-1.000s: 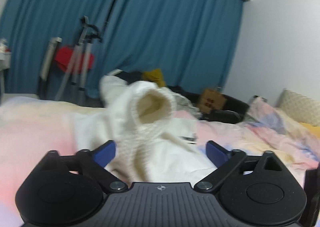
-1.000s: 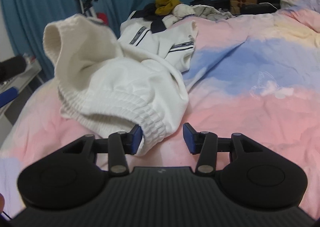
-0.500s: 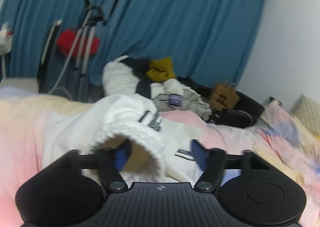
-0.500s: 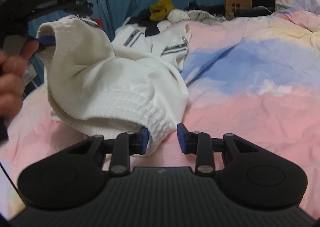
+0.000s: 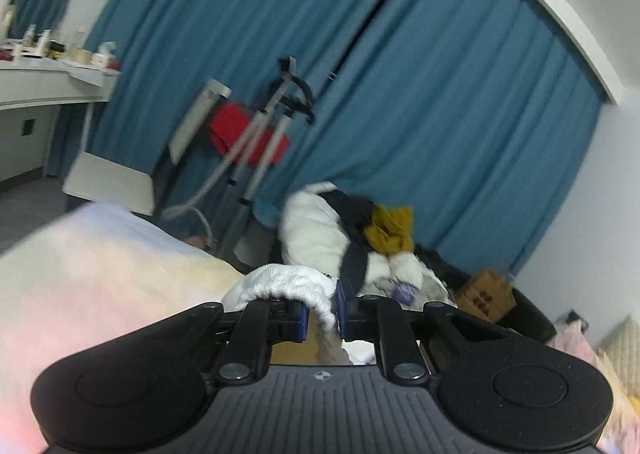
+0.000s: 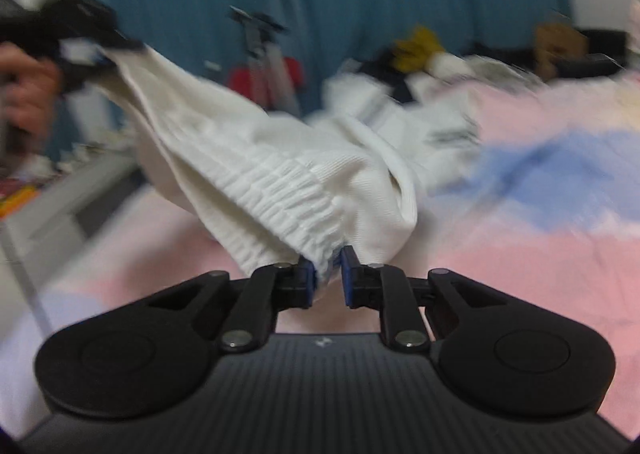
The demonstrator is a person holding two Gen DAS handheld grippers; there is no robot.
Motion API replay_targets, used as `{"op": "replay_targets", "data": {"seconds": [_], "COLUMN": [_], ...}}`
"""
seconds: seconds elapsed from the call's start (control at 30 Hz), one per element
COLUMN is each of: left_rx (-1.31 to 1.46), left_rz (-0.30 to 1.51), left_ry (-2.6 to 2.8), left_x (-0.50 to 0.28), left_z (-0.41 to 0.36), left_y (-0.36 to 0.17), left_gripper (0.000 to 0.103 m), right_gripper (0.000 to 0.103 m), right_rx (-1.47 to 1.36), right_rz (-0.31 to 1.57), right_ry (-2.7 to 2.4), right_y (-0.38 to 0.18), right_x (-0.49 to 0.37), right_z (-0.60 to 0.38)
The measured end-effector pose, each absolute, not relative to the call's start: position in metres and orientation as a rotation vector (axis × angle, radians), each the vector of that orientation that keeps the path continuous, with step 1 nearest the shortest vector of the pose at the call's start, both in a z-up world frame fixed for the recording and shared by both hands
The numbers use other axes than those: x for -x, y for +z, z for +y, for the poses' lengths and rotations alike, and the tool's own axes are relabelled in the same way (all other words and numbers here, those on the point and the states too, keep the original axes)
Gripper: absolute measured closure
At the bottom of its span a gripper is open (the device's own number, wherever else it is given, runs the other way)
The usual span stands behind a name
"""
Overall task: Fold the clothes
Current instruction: 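Pull the waistband up and spread the garment flat with both grippers, then release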
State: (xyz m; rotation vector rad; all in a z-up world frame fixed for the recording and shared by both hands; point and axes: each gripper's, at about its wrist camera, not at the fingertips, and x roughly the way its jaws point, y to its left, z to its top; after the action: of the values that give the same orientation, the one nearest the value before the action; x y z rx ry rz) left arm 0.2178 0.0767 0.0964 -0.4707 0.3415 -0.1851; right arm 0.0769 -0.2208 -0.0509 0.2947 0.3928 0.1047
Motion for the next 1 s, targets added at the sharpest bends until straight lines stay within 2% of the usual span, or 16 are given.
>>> {"op": "replay_targets", "data": {"seconds": [0.17, 0.4, 0.57, 0.7, 0.8, 0.93, 1.0], "left_rx": [0.532, 0.472, 0.400, 0.424, 0.435, 0.458, 0.466], "left_rz": [0.350, 0.353, 0.441, 0.567, 0.652, 0.665, 0.654], "left_ry": [-0.126, -0.050, 0.067, 0.128, 0.155, 0.137, 0.122], "left_x": [-0.229, -0.249, -0.304, -0.340, -0.364, -0.363, -0.356], "left_z": [0.170, 0.292, 0.353, 0.393, 0.409, 0.415, 0.413], "left_y": [0.131, 0.171, 0.122, 0.047, -0.003, -0.020, -0.018], "left_gripper": [0.090, 0.090, 0.091, 0.091, 0.091, 0.089, 0.084], "right_gripper": [0.089, 0.088, 0.088, 0.088, 0.086, 0.082, 0.076], "right_rx": [-0.358, -0.341, -0.321, -0.290, -0.258, -0.222, -0.219], "right_rz": [0.331, 0.374, 0.444, 0.592, 0.610, 0.593, 0.591], "right_ry": [0.315, 0.570, 0.668, 0.679, 0.707, 0.729, 0.744], "right_y": [-0.011, -0.004, -0.040, -0.083, -0.095, -0.090, -0.086], "right_x": [-0.063, -0.097, -0.143, -0.177, -0.183, -0.179, -0.181], "right_z": [-0.155, -0.019, 0.049, 0.079, 0.084, 0.086, 0.085]}}
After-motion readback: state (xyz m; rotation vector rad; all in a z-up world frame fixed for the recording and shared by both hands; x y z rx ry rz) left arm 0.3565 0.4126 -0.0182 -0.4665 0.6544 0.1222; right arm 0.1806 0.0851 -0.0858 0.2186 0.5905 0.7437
